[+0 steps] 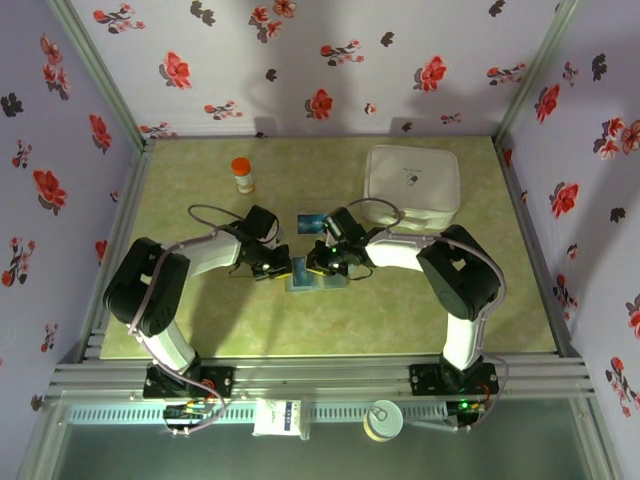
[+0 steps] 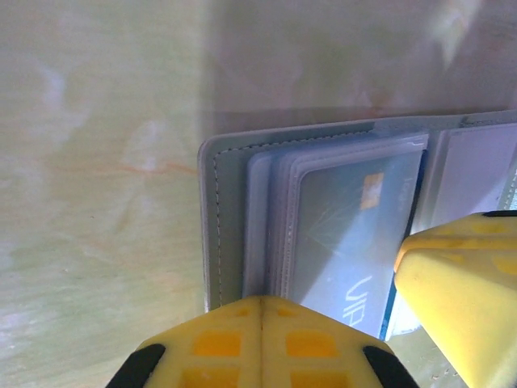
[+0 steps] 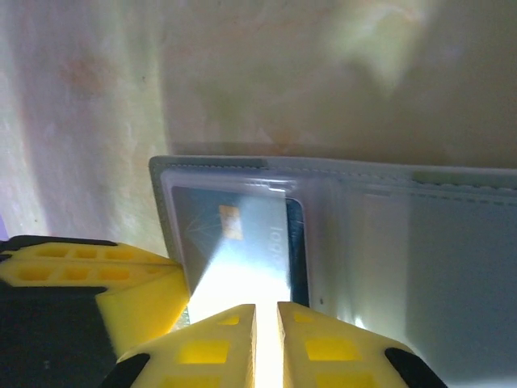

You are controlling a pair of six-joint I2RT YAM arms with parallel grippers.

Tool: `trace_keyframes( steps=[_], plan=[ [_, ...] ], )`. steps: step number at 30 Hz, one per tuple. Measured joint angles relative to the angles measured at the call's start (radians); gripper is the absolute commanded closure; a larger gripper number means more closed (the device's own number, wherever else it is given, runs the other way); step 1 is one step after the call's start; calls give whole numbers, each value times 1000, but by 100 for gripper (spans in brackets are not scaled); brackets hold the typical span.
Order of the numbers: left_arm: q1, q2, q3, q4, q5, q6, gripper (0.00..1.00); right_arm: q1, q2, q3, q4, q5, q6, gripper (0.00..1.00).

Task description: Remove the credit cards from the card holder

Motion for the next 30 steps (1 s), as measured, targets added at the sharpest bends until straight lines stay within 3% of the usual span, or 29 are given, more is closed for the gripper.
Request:
trace_keyframes(
  steps=[13,30],
  plan=[
    [0,6,0,5,1,0,100,0,13,11,-8,1,-16,76],
    [22,12,23,-6,7,23,99,1,-60,3,-27,31,-33,74]
  ],
)
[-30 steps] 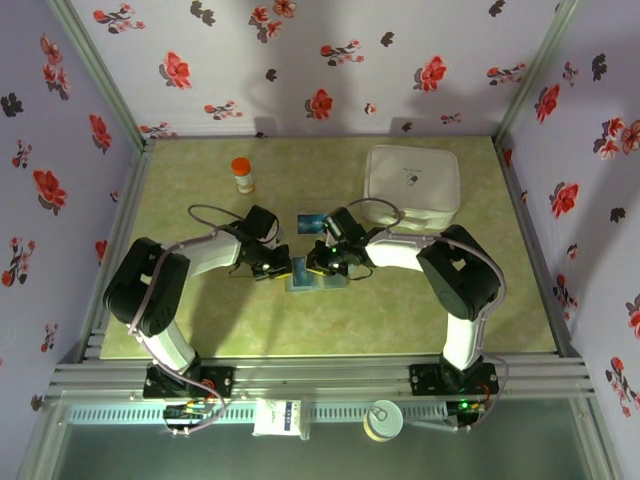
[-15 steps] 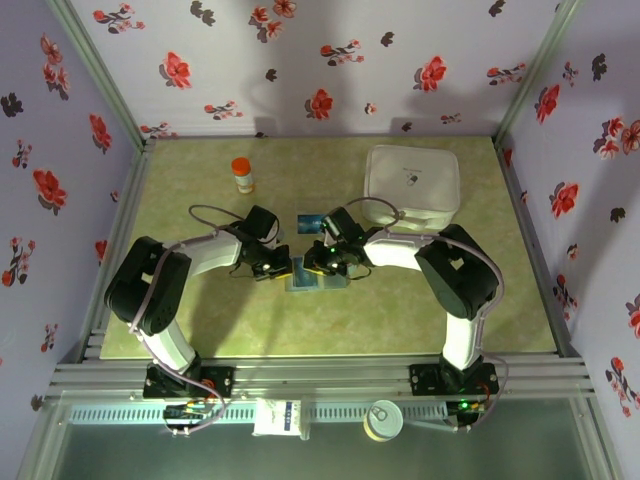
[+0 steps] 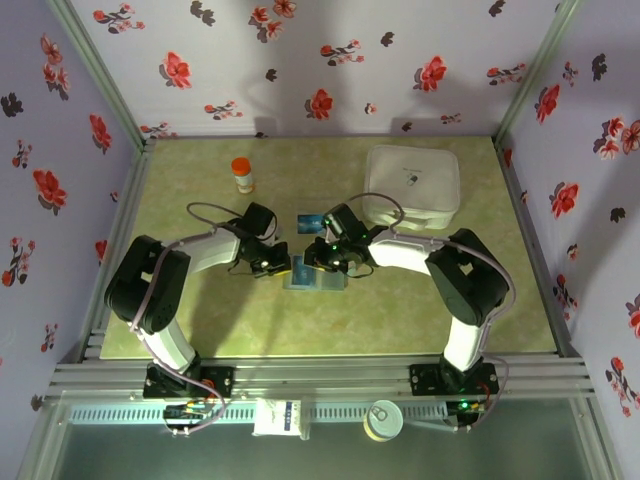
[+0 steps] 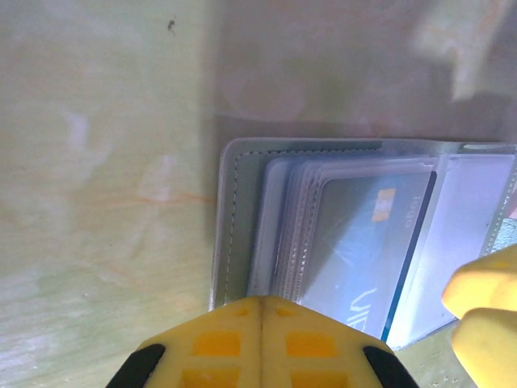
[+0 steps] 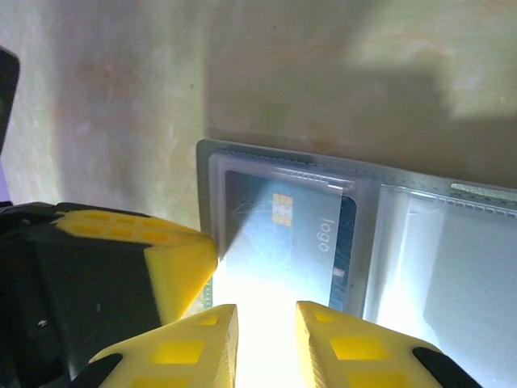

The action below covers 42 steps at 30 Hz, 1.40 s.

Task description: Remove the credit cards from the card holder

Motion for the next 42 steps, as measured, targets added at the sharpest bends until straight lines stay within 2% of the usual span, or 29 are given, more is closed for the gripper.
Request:
trace_keyframes(
  steps=[16,42],
  plan=[
    [-3,0,14,-3,39,4,98,-10,26,-19,55,-29,19,75],
    [-3,18,8,7,46,3,100,-10,46,-19,14,-8,2,76]
  ],
)
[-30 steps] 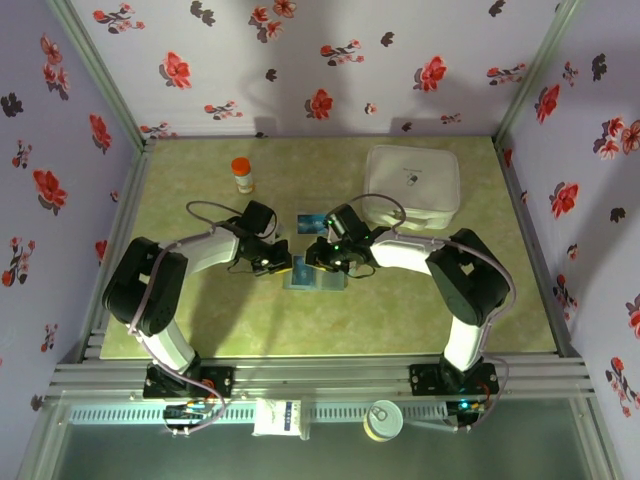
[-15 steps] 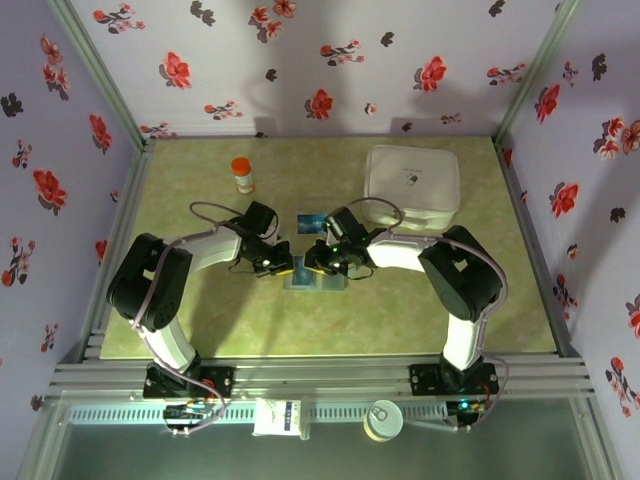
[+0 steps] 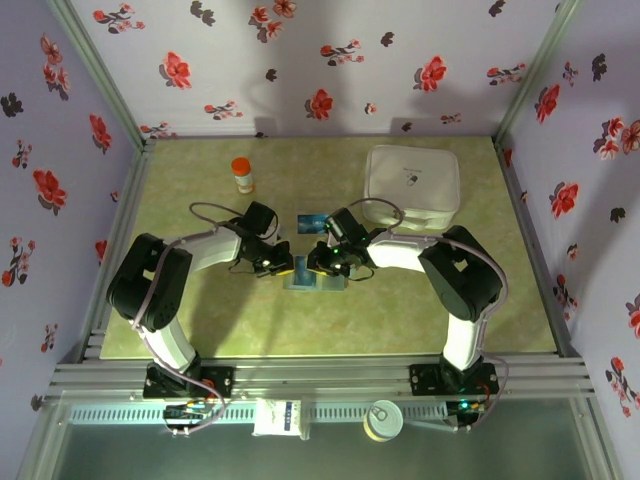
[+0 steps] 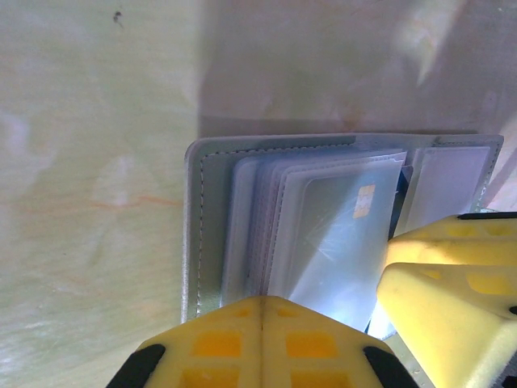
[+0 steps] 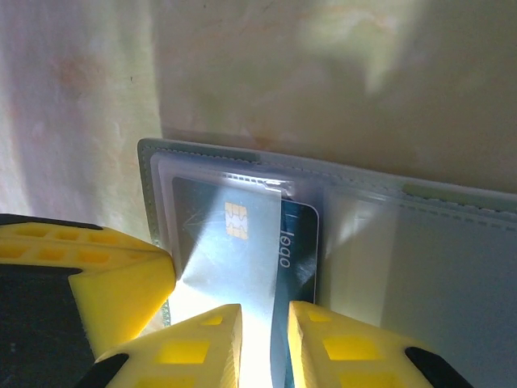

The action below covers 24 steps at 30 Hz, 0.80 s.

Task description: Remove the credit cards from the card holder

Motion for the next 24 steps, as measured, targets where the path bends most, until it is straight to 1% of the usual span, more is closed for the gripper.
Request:
trace_keyframes(
  steps=[7,18,24],
  plan=[
    [-2,-14,-19,6,-3,-1,100,0,-17,0,-22,16,-10,76],
    [-14,-47,-26,-45,-26,-5,99,0,-63,-10,-41,23,-10,76],
    [-45,-56,8,-63,-30,-13,99,-1,-66,-24,-40,22,-9,76]
  ],
)
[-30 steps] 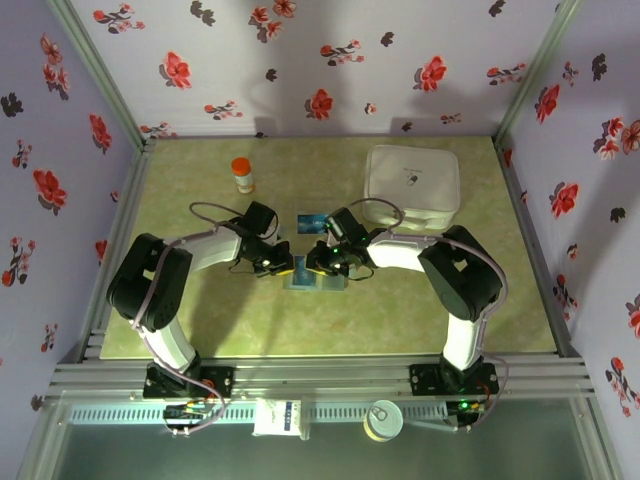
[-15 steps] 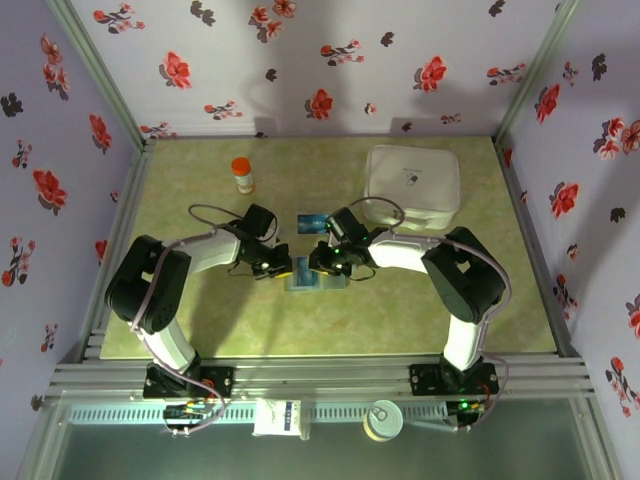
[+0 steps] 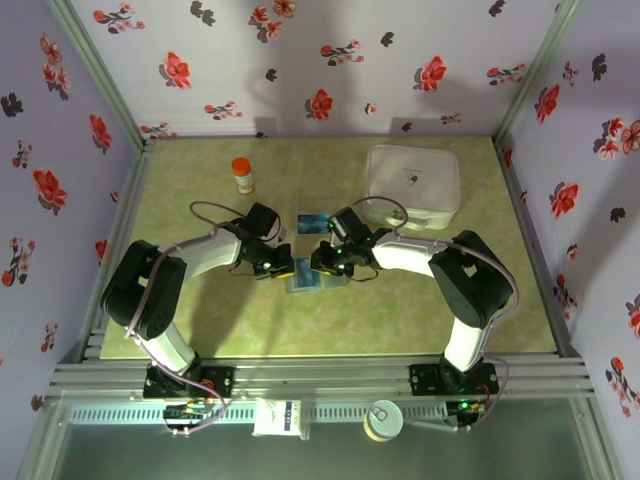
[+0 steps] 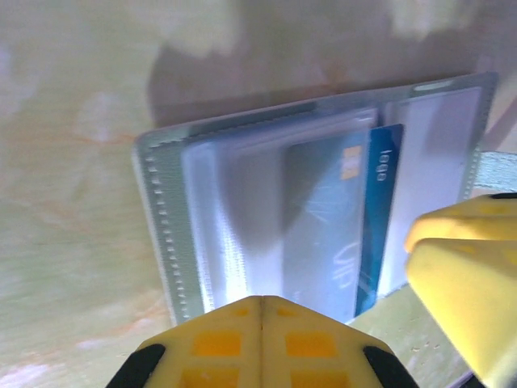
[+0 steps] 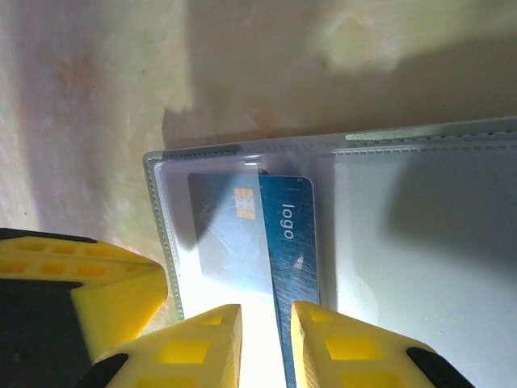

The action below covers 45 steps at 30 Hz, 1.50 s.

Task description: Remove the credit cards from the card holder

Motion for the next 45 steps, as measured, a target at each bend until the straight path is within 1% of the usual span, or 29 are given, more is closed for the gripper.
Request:
trace_keyframes(
  steps=[6,12,25,36,45],
  plan=[
    [-27,14,8,8,-1,-15,100,-3,0,-7,3,0,0,76],
    [-27,40,8,7,-16,-17,100,-11,0,-7,4,-1,0,76],
    [-27,41,11,4,-35,-13,100,-12,34,-9,27,-30,3,76],
    [-27,45,24,-10,-53,6,100,-15,36,-10,29,-31,3,75],
    [-27,51,33,-22,-54,10,100,-19,46,-45,109,-77,37,78]
  ],
)
